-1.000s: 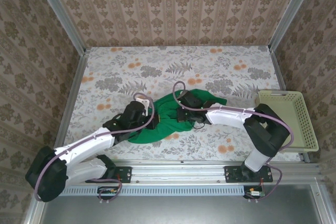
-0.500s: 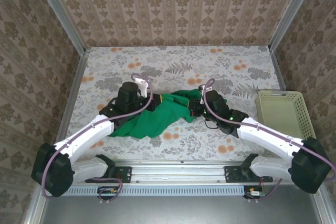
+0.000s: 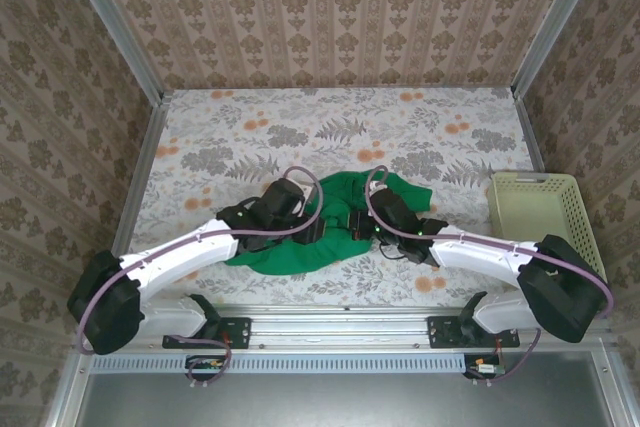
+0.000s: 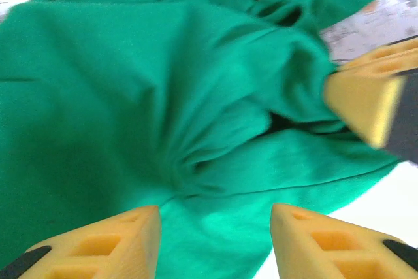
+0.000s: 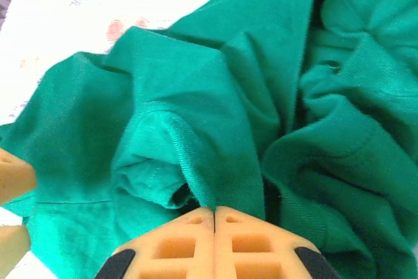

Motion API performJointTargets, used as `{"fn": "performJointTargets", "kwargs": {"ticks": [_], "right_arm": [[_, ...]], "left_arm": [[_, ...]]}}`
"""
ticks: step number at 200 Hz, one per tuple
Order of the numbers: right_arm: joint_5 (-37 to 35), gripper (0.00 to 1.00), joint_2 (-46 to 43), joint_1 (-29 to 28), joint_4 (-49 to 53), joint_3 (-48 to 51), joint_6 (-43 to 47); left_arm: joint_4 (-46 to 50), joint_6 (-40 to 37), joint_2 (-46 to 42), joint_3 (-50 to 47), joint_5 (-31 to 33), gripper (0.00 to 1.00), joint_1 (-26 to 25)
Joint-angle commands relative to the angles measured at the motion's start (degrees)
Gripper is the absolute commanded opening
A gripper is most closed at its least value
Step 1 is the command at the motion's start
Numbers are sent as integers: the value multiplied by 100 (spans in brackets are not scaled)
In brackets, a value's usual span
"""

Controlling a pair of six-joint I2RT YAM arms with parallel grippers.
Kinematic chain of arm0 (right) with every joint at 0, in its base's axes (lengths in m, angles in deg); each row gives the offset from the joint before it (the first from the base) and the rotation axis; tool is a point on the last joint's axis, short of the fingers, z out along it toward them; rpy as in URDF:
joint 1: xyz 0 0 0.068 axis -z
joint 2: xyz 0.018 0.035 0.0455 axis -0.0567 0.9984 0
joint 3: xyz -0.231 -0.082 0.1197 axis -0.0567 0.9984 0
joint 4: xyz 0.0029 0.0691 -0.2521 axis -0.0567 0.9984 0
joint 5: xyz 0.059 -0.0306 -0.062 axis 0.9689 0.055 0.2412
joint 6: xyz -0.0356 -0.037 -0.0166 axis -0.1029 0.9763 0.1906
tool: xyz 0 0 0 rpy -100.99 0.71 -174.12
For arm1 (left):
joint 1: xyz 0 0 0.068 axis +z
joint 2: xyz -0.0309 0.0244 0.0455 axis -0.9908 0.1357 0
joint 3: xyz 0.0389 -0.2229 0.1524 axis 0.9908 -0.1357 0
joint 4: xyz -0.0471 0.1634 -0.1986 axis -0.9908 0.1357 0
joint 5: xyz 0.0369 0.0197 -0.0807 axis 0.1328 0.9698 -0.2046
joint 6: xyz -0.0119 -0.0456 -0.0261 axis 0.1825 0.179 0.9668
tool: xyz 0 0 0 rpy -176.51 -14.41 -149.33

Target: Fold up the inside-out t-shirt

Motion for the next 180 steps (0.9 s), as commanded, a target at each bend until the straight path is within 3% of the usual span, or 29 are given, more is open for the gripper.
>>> {"fn": "performJointTargets", "kwargs": {"ticks": [1,44,118,140,180], "right_arm": [[94,0,-177,-93,-460,98,-31],[28,0,-378,-198,-630,234,-56],[81,0,-245,-337,-798,287,-27],[60,0,-215,-348,-769,280,-20],[-508,0,-130,-343,-7,-24,18]], "left_arm": [[-165,454,332,346,-2,48,-274],[-349,843,1105,471,267,49,-234],[-743,995,1648,495,64,48,205],[-787,960,1753,462,34,42,299],[-776,818,1541,334,-10,15,335]]}}
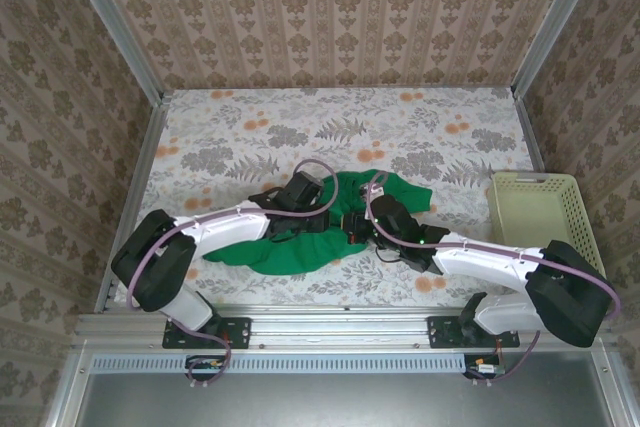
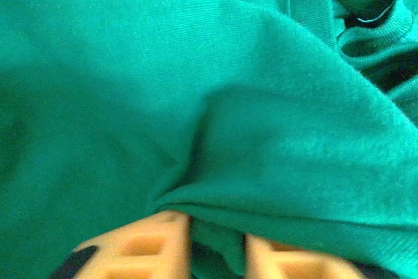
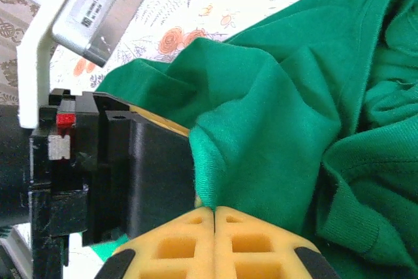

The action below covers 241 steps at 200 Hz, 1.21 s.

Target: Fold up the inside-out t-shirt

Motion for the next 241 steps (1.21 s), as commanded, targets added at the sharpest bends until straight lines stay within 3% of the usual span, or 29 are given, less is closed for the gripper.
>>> {"fn": "performJointTargets", "kwargs": {"ticks": [1,46,81,111,140,184,241], "right_arm": [[-467,0,129,-46,552,-258,22],[-856,0,411,181,1196,-505,-11],[-796,0,602,282,1246,-576,41],[-802,0,875,296,1199,-568,66],[-625,16,836,310,1241,-648,269],[-345,52,311,326,1413,-905,886],[1052,57,1041,561,270,-1103,651]], "left_arm": [[-41,-72,-214,-66,-68,15,33],[37,-620,-1262,-538,191,0,145],[-984,-527,-2396,-1338,-976,0,673],[-1329,-523,-2810,-1585,-1487,0,841],[-1514,-484,-2794,-1671,-1744,0,889],[-1588,-488,-2674,-1689,-1958,0,886],[-1247,-715,-2833,-1505,-1934,0,897]]}}
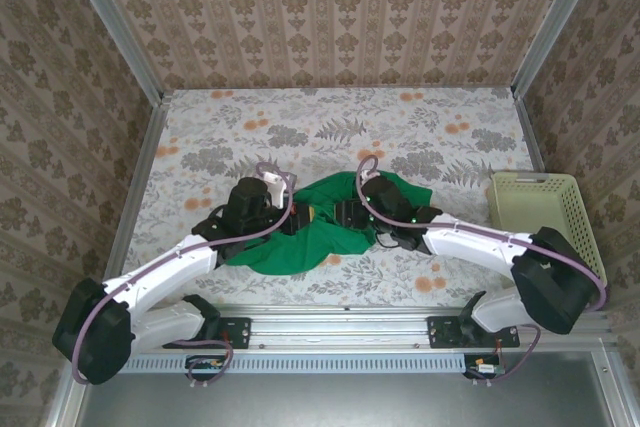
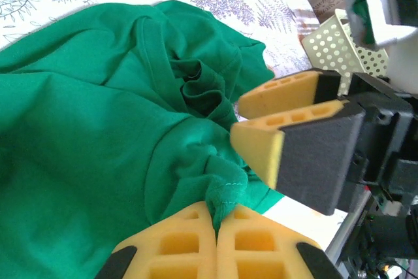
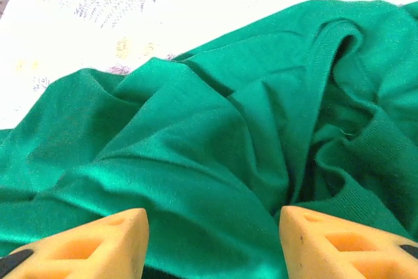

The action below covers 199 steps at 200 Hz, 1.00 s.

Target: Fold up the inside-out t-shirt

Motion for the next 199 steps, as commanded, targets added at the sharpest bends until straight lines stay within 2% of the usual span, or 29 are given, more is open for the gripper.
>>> {"fn": "performJointTargets", "kwargs": {"ticks": [1,28,53,83,108,167,176,199], "right_arm": [[865,57,283,28,-618,-155,6],[1068,57,136,-136,-774,-243,44],[911,56,-11,-211,-726,-173,135],[752,48,149,-223,-496,-212,312],[612,46,408,-226,-415,-317,326],[575,49,865,-252,-273,-583,484],[451,43,895,-256,-239,-602,482],[92,17,772,-252,-61,-644,501]], "left_arm": [[117,-235,-140,121,-88,0,43],[156,-218,-118,143,-81,0,51],[151,-218,-140,125,-46,0,60],[188,-244,-147,156,-93,0,68],[202,-277,-201,170,-129,0,72],[228,-280,-354,170,-168,0,154],[246,-280,-380,162,-176,0,169],[316,-279,-435,137,-123,0,253]]}}
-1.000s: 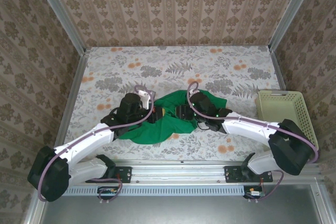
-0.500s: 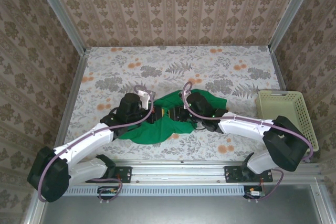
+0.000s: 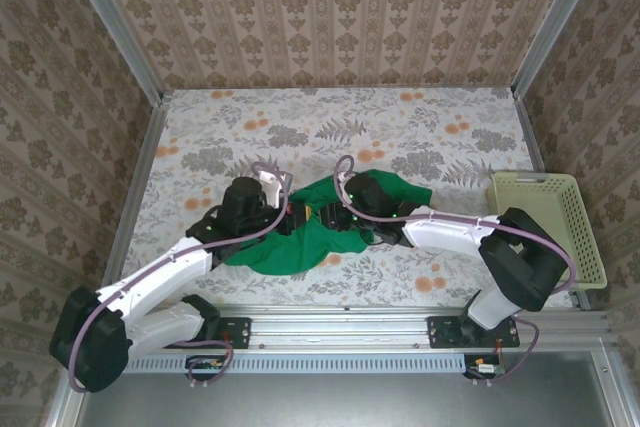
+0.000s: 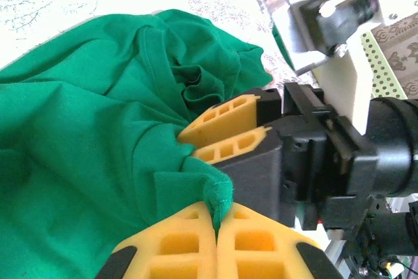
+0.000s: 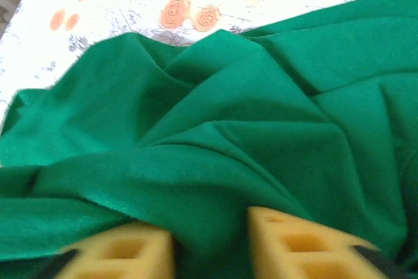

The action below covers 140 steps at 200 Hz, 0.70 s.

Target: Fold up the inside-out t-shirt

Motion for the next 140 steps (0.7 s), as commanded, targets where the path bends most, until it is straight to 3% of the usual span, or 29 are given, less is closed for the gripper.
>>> {"fn": "performJointTargets", "kwargs": {"ticks": [1,28,97,140], "right_arm": [[-467,16,-92,-31,285,-168,69],[-646,0,-683,-35,390,-16,124],[-350,0,-1999,74,570,405,-141],[387,0,-1524,607,-143,509,-654]], "left_arm": [[126,-139,-153,129,-56,0,106],[348,-194,-153,122,77,0,263],[871,-670,767,780,767,2,583],[1704,-849,1905,1692,1407,2,704]]}}
